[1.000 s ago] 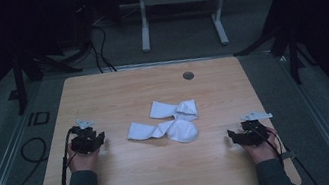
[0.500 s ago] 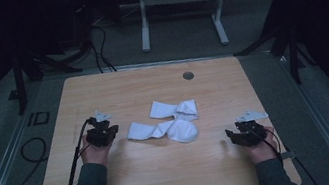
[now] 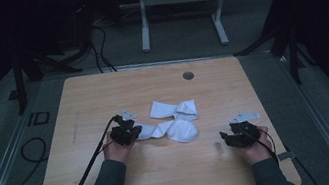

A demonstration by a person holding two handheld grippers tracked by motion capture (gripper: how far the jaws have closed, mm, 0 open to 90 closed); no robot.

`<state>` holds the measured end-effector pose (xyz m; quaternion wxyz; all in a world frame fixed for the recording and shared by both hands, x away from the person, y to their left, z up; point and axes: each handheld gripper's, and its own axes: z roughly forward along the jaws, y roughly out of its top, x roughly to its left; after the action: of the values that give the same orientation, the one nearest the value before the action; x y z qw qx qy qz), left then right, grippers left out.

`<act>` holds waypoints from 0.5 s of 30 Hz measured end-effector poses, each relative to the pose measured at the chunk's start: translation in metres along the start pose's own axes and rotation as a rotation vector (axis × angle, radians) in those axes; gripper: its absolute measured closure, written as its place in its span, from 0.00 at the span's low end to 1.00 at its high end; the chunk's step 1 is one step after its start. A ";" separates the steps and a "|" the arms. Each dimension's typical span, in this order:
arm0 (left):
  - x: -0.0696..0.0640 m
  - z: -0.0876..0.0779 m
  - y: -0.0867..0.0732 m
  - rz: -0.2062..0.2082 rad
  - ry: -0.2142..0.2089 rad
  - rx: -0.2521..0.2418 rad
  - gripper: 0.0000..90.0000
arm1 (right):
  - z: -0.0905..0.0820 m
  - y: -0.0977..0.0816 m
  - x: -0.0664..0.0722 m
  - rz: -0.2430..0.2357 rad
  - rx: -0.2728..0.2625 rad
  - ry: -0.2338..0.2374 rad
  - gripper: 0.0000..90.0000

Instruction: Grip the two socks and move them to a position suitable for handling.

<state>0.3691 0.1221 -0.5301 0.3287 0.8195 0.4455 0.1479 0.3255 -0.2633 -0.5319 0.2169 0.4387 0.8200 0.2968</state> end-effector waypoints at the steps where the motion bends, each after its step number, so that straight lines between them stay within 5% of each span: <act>1: -0.002 0.002 0.000 0.005 -0.002 0.009 1.00 | 0.000 0.001 0.001 -0.006 0.001 0.001 0.50; 6: -0.010 0.013 -0.007 0.042 -0.009 0.071 1.00 | 0.003 0.004 0.007 -0.023 0.001 0.010 0.49; 15: -0.010 0.005 -0.021 0.044 -0.027 0.077 1.00 | 0.008 0.019 0.024 -0.055 -0.015 0.071 0.50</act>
<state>0.3526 0.1202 -0.5472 0.2996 0.8430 0.4284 0.1268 0.3294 -0.2316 -0.5272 0.1989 0.4038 0.8367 0.3121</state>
